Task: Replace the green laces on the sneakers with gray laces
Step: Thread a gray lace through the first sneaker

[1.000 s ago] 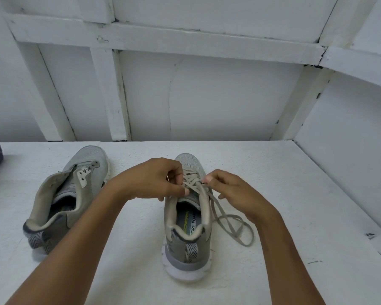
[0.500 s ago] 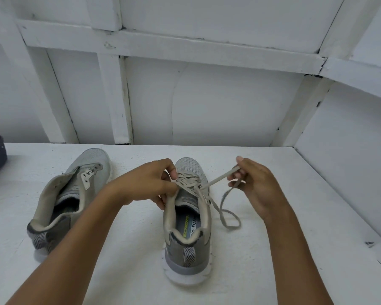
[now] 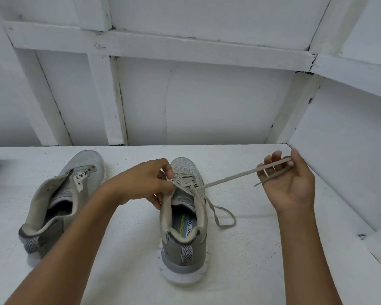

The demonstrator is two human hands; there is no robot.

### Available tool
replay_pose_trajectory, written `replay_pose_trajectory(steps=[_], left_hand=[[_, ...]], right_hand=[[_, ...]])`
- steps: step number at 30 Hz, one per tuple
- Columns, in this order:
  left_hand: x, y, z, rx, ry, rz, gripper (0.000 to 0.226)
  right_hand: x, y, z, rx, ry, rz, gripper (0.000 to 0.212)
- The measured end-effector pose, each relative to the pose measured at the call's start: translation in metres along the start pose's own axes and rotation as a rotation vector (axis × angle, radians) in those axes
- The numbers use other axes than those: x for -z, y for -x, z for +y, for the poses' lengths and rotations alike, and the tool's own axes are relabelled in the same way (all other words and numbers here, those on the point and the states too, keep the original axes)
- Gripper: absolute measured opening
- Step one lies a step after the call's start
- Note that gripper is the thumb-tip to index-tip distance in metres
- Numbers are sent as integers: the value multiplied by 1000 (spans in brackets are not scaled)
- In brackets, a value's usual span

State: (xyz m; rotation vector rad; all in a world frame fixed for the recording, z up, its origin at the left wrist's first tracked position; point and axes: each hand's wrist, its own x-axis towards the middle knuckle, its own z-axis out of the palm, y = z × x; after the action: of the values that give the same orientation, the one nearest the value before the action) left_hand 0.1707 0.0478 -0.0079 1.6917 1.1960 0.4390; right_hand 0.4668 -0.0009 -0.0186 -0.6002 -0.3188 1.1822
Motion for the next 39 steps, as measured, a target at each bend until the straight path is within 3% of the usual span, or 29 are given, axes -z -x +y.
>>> replay_pose_trajectory(steps=[5, 8, 13, 16, 19, 21, 26, 32, 39], left_hand=[[0, 1, 0, -5, 9, -1, 17], [0, 1, 1, -12, -10, -4, 17], [-1, 1, 1, -15, -2, 0, 17], [-1, 3, 2, -9, -51, -15, 17], [-2, 3, 7, -171, -294, 140, 19], [-5, 3, 15, -319, -336, 224, 20], [-23, -1, 36, -463, -107, 3, 32], [-26, -3, 33, -447, 51, -48, 24], [-22, -7, 23, -323, 52, 26, 36]], right_hand=[[9, 1, 0, 24, -287, 91, 31], [10, 4, 4, 36, -254, 128, 28], [0, 5, 15, -8, 18, 92, 28], [-8, 6, 23, -37, 336, 7, 26], [-20, 16, 30, 18, 733, -171, 25], [-32, 23, 35, 15, 896, -308, 25], [-52, 32, 41, 0, 1023, -563, 29], [-52, 33, 35, 30, 1017, -549, 37], [-52, 29, 36, 27, 517, -437, 25]])
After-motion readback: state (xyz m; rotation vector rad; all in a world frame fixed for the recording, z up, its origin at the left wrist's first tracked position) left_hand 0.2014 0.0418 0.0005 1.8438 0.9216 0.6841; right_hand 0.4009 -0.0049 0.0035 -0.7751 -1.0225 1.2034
